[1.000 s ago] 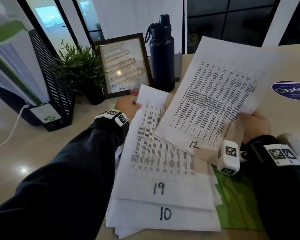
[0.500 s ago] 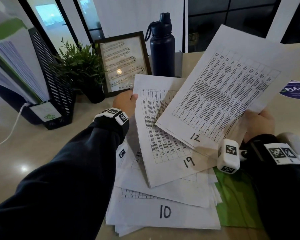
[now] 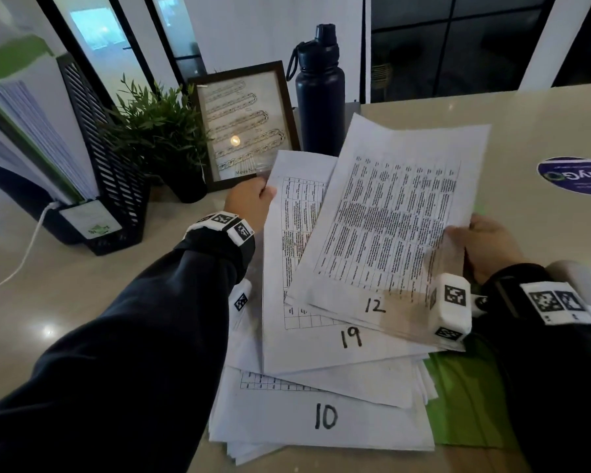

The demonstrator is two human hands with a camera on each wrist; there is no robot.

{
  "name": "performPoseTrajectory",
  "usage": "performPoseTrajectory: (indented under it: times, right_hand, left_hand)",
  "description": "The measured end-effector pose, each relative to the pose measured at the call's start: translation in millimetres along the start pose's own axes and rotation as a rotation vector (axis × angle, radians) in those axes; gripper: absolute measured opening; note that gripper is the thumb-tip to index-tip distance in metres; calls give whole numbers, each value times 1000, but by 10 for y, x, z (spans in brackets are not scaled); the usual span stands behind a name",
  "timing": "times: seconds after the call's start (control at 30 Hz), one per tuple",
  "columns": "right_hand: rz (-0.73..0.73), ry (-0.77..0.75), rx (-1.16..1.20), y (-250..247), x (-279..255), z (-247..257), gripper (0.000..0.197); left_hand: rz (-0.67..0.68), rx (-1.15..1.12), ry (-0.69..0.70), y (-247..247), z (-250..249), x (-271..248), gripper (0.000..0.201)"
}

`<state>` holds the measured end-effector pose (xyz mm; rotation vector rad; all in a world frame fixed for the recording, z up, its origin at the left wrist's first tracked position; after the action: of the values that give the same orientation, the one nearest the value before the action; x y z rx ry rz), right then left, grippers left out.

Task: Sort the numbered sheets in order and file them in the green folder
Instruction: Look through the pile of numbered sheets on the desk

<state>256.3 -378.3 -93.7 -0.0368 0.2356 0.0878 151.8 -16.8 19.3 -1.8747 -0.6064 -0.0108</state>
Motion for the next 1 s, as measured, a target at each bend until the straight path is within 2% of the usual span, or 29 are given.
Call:
performPoseTrajectory:
  times: [0.07, 0.23, 0.33, 0.4, 0.43, 0.5, 0.53, 0.67, 0.83, 1.0]
  right_hand:
    - [3, -28, 44, 45, -95, 95, 17]
    - [-177, -102, 93, -169, -155, 231, 21]
    - [-202, -83, 134, -226, -112, 217, 9]
    - [-173, -107, 87, -193, -116, 266, 25]
    - [-156, -107, 60, -177, -116, 269, 27]
    - [-104, -65, 12, -85, -131, 230, 11]
    - [-83, -37, 8, -31, -158, 203, 11]
    - [52, 10, 28, 145, -156, 85, 22]
    - [258, -11, 95, 343, -210, 119, 36]
    - [254, -46, 92, 337, -201, 151, 42]
  left_hand:
    - [-26, -28, -1, -21, 5, 3, 28]
    - [-179, -90, -69, -199, 23, -75, 28]
    - [-172, -124, -107, -176, 63, -78, 23]
    - [-153, -143, -101, -141, 67, -62, 21]
    - [-148, -155, -86, -130, 58, -54, 20]
    - [-141, -177, -67, -123, 49, -43, 21]
    - [-136, -183, -66, -127, 49, -38, 22]
    - [-80, -176, -52, -89, -13, -38, 22]
    - [85, -445, 25, 110, -136, -67, 24]
    - [159, -536, 99, 153, -281, -124, 27]
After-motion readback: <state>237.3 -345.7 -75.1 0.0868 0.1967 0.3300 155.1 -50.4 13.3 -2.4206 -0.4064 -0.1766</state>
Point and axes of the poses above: each hand's wrist, its own x-axis towards the middle knuckle, its own y-axis out of the palm, z = x × y, the point moved 10 cm from there along x, towards the middle knuckle, and after that the axes turned 3 degrees about y, right-handed, at the moved point
